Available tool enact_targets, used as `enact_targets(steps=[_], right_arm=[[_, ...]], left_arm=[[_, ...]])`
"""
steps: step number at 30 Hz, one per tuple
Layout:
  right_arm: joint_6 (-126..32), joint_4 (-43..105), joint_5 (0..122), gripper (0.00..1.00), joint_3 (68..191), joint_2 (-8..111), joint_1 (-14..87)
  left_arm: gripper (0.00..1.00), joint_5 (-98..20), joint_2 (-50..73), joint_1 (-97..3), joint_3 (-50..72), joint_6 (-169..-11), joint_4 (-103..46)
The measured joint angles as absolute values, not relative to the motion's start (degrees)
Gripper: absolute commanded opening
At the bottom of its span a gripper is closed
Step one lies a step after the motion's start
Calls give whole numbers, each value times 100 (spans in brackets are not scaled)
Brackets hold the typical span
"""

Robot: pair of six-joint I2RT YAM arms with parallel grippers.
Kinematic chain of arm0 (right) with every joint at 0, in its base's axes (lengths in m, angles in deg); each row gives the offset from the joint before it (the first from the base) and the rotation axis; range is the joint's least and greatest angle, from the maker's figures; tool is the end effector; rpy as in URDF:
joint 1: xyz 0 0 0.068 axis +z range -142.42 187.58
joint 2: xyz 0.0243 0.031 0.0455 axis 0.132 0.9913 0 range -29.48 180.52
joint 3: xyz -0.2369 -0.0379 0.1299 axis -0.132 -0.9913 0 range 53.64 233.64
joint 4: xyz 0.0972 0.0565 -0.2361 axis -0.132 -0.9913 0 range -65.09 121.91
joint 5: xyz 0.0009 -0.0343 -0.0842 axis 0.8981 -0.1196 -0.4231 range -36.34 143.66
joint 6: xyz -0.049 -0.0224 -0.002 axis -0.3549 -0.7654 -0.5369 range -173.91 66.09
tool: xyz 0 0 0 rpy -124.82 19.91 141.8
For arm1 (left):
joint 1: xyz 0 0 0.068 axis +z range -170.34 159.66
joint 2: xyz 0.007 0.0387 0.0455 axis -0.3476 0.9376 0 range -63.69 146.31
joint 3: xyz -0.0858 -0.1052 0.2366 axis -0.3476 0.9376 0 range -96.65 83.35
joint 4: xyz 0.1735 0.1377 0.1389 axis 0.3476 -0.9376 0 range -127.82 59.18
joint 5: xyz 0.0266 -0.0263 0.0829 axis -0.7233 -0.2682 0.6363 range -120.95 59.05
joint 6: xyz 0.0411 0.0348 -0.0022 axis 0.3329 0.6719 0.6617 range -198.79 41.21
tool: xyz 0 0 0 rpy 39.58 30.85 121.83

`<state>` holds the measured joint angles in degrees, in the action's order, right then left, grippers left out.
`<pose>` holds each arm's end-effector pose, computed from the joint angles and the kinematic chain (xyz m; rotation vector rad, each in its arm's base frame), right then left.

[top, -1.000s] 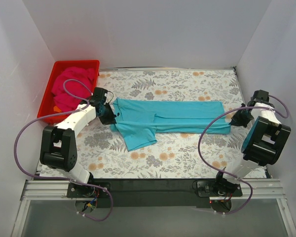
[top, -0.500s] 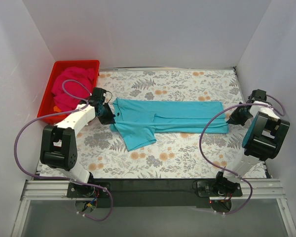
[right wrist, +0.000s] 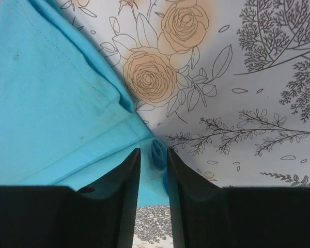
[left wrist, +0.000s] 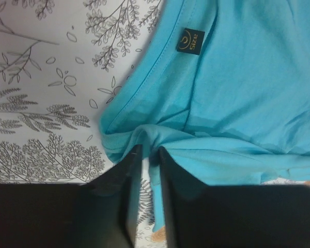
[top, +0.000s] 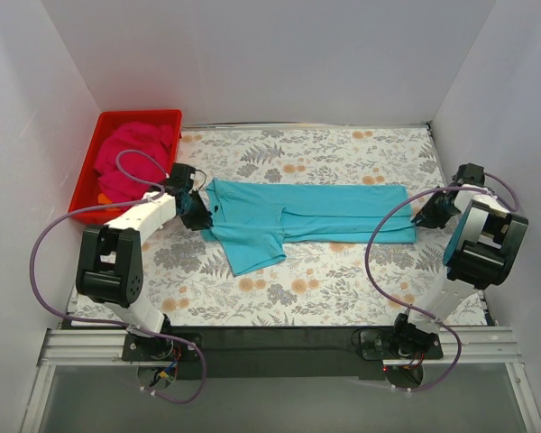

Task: Fold and stack the t-shirts
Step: Fold the tshirt

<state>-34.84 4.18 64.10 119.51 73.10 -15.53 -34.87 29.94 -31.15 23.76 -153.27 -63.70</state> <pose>0.3308 -0.1341 0.1744 0.9131 2.5218 0.2233 0.3103 -0.0617 0.1888 -1.4886 2.4353 -0.4667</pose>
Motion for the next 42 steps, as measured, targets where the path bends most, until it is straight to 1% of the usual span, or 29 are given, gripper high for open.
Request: enact_targets(steps=[1, 2, 3, 4, 5, 6, 8, 9, 11, 14, 17, 20, 23, 24, 25, 28, 30, 32, 36, 42], right_arm=[[-3473, 442, 6410, 37, 11951, 7310, -1555], [-3467, 471, 6410, 42, 11951, 7310, -1553], [-3478, 495, 6412, 51, 11949, 7299, -1551], [-3465, 504, 6412, 55, 11946, 7278, -1540], [-3491, 510, 6412, 59, 11933, 7234, -1514], [-3506, 525, 6412, 64, 11903, 7146, -1492], [-3517, 554, 6414, 68, 11758, 6854, -1418], [-3513, 584, 6418, 69, 11649, 6639, -1354], [-3498, 617, 6458, 69, 11383, 6132, -1171], [-3445, 753, 6532, 69, 10899, 5334, -712], [-3288, 980, 6720, 67, 10351, 4806, -100], [-2964, 1247, 6971, 65, 9715, 4504, 635], [-2608, 1537, 7175, 65, 9221, 4449, 1341], [-2499, 1631, 7218, 65, 9109, 4462, 1588], [-2381, 1730, 7262, 64, 9037, 4491, 1819], [-2101, 2128, 7345, 64, 8996, 4718, 2416], [-1909, 2453, 7371, 64, 8983, 4906, 2788], [-1716, 2799, 7371, 64, 8983, 5162, 3100], [-1305, 3454, 7472, 64, 9033, 5643, 3618], [-971, 3966, 7467, 56, 9367, 6222, 4156]], left_arm=[[37, -3485, 2992, -3115, 2376, -15316, -6340], [41, -3483, 2985, -3113, 2376, -15285, -6318], [45, -3483, 2972, -3109, 2376, -15279, -6314], [49, -3480, 2941, -3104, 2376, -15277, -6314], [58, -3478, 2878, -3100, 2376, -15259, -6320], [61, -3478, 2784, -3098, 2376, -15250, -6333], [70, -3480, 2463, -3095, 2404, -15261, -6342], [73, -3487, 2214, -3098, 2459, -15268, -6344], [75, -3522, 1634, -3122, 2634, -15322, -6364], [75, -3642, 858, -3205, 3003, -15454, -6394], [75, -3784, 281, -3439, 3574, -15646, -6436], [74, -3854, 122, -3804, 4089, -15886, -6550], [70, -3904, 181, -4114, 4417, -16103, -6644], [69, -3913, 207, -4188, 4481, -16173, -6637], [66, -3926, 242, -4254, 4526, -16230, -6622], [62, -3939, 430, -4413, 4553, -16372, -6545], [58, -3944, 587, -4486, 4557, -16448, -6447], [53, -3942, 708, -4534, 4592, -16498, -6351], [49, -3935, 924, -4610, 4616, -16566, -6292], [44, -3937, 1186, -4719, 4618, -16632, -6176]])
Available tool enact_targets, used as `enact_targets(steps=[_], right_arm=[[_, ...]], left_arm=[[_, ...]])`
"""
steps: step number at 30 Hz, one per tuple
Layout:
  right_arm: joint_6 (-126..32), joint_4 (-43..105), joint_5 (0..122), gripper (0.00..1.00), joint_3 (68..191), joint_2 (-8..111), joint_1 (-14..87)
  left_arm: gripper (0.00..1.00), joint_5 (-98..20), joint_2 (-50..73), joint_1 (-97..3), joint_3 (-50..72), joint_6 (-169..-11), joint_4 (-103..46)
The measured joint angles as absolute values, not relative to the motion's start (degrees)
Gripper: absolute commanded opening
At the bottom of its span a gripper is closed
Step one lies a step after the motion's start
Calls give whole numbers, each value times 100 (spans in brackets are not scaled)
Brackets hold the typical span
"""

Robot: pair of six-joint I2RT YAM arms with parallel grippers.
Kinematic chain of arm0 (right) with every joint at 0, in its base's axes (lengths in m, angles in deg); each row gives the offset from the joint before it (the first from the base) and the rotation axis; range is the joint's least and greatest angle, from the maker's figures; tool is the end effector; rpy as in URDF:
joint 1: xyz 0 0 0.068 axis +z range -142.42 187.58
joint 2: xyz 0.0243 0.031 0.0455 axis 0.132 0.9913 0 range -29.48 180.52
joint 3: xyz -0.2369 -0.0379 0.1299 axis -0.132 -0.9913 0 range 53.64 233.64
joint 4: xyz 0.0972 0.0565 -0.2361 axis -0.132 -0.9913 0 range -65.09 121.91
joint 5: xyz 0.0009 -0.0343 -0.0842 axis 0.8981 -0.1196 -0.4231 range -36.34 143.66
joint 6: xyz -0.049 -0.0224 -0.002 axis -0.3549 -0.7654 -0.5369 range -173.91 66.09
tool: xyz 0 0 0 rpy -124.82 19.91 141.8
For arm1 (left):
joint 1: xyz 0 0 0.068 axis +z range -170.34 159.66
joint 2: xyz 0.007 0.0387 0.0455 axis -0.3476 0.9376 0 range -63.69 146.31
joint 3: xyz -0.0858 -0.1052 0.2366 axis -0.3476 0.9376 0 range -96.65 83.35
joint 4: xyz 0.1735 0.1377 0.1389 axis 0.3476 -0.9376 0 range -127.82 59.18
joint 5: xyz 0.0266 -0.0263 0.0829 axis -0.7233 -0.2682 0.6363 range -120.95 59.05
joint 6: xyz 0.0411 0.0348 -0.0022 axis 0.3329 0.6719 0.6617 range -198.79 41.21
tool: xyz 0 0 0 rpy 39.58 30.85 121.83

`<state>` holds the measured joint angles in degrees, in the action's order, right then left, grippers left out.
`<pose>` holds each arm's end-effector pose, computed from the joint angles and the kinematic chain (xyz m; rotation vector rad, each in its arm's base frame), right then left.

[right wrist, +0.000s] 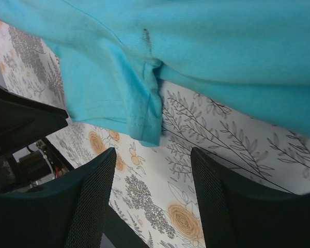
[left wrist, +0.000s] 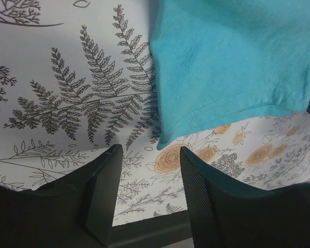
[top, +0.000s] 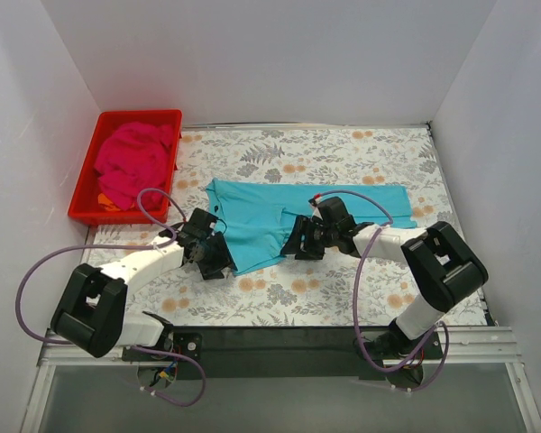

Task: Fold and stack the t-shirts
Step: Fold the tshirt

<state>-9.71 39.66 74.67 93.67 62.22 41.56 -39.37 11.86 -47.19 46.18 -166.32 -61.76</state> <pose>0.2450 0.1806 0.1480 0.0268 2.5467 1.0462 0.1958 -0.1050 0.1618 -1.4870 2.6207 -0.5823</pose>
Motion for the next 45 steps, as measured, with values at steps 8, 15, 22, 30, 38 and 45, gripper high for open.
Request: enact_targets(steps=[8, 15, 22, 30, 38, 45], right_arm=[[-833, 4073, 7437, 47, 9612, 6543, 4477], [-779, 4073, 7334, 14, 9741, 6823, 4558], [-862, 3727, 7181, 1, 9968, 6851, 4558], [-1109, 3212, 7118, 1, 10987, 6961, 4340], [-1299, 2847, 7207, 1, 11962, 7573, 3900], [-1375, 2705, 7341, 1, 12137, 7752, 3813]], left_arm=[[26, -3937, 1470, -4807, 4616, -16697, -6032], [0, -3917, 1536, -4824, 4533, -16715, -5992], [0, -3747, 1654, -4822, 3914, -16562, -6091], [0, -3480, 2485, -4735, 2417, -16114, -6237], [21, -3437, 3245, -4422, 1449, -15755, -6375], [51, -3653, 2454, -4512, 2426, -16205, -6233]])
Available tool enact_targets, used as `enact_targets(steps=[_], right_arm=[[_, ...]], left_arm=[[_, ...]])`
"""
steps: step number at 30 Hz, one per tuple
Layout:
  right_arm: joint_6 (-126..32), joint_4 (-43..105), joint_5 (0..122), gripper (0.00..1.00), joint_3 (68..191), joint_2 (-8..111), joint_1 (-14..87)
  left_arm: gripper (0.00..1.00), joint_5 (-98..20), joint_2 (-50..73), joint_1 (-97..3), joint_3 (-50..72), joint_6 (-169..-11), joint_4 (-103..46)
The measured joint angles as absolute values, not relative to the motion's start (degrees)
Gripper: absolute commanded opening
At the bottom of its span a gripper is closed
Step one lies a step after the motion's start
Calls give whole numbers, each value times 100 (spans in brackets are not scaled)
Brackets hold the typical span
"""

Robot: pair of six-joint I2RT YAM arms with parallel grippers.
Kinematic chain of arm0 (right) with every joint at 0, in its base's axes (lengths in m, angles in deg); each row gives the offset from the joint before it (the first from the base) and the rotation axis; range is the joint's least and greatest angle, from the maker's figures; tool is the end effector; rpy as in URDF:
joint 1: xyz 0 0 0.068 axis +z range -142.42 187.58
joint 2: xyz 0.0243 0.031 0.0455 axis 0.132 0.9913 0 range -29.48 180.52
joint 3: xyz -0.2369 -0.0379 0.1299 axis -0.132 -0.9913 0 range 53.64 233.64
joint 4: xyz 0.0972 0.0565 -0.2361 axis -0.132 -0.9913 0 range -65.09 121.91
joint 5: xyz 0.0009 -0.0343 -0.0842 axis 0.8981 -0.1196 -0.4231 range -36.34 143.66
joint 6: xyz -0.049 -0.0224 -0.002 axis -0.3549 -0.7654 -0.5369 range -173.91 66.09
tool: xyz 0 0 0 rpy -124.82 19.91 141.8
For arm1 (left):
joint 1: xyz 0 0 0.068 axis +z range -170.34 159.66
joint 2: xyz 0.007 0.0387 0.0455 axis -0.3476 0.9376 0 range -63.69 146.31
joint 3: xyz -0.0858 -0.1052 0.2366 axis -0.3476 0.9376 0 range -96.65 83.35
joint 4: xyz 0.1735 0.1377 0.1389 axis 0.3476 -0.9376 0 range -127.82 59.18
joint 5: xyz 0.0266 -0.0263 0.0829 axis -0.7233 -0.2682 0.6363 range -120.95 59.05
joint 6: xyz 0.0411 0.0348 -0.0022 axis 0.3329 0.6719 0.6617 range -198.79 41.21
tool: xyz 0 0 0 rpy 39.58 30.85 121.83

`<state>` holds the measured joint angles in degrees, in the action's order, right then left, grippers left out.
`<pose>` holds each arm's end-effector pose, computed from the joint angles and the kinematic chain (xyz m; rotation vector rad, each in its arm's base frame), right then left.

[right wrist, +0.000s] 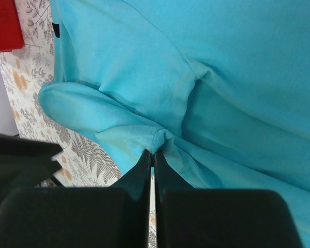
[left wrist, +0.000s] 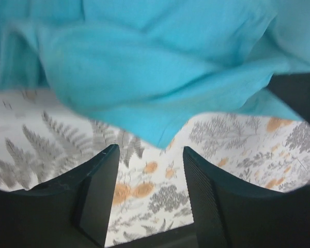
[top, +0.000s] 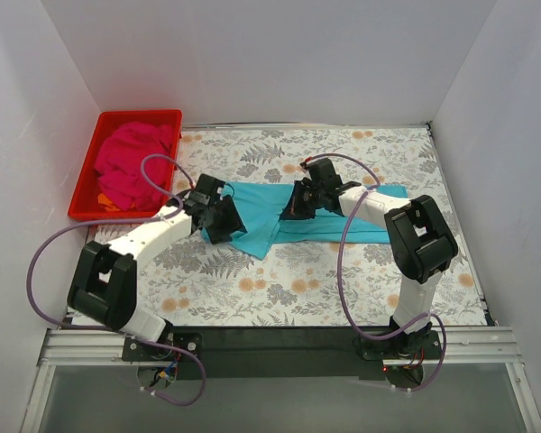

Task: Fold and stack the t-shirts
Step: Fold the tshirt

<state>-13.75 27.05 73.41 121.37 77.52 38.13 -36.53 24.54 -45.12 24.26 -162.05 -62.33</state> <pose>0.3401 0.2147 0.1825 0.0261 2.5137 0.9697 0.2789 -0.1326 0.2151 -1.3550 2.4947 -0.6830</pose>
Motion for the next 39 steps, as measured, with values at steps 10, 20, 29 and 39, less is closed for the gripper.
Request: enact_targets(steps=[10, 20, 29, 39], right_arm=[[-1388, 2685, 7352, 1, 12130, 7752, 3848], [-1388, 2685, 7349, 1, 11935, 7752, 3905], [-1388, 2718, 7354, 1, 11931, 7752, 3911], [-1388, 2750, 7356, 1, 11855, 7752, 3916]], left_arm=[[50, -3690, 1726, -5382, 4057, -17851, -5688], [43, -3172, 2144, -5672, 4067, -18881, -5133], [31, -2940, 2369, -5782, 4072, -19239, -4993], [0, -2840, 2624, -5858, 4002, -19349, -4770]])
